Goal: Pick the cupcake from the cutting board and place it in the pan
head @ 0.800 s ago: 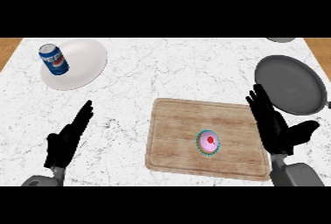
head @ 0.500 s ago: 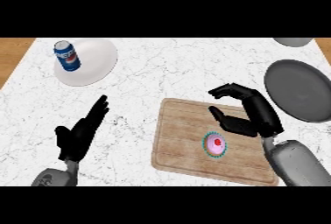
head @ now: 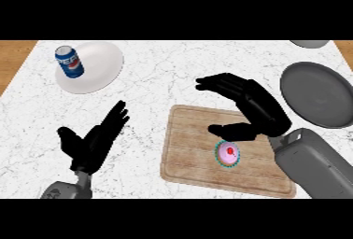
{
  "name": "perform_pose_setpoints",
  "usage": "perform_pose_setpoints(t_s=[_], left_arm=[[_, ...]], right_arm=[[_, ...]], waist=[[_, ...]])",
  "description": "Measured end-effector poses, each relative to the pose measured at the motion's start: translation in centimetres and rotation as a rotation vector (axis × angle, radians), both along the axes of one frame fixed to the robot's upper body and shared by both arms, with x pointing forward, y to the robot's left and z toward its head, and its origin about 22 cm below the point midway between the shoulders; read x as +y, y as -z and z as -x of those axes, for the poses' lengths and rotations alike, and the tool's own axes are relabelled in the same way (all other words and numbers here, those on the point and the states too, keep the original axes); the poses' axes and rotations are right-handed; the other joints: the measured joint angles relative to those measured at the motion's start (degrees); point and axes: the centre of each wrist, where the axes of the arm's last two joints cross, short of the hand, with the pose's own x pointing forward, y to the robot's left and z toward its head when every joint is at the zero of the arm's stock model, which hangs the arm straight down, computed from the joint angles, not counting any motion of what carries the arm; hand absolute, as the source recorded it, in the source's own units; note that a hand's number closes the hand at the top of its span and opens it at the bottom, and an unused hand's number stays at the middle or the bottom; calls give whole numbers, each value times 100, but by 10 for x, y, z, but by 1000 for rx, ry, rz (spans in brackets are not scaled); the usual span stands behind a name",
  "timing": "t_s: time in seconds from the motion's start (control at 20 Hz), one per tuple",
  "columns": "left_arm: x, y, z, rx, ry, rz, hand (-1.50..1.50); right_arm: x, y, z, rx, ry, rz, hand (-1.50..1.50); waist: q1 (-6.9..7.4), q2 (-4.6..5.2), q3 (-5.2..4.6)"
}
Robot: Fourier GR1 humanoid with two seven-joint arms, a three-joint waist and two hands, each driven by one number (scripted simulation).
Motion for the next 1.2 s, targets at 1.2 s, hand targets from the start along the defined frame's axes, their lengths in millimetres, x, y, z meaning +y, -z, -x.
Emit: perform_pose_setpoints(t_s=[1.2], left_arm=[[0, -14, 1, 18, -32, 20, 0]], right_arm=[[148, 18, 77, 206, 138, 1430, -150]], waist=[[-188, -36, 3]])
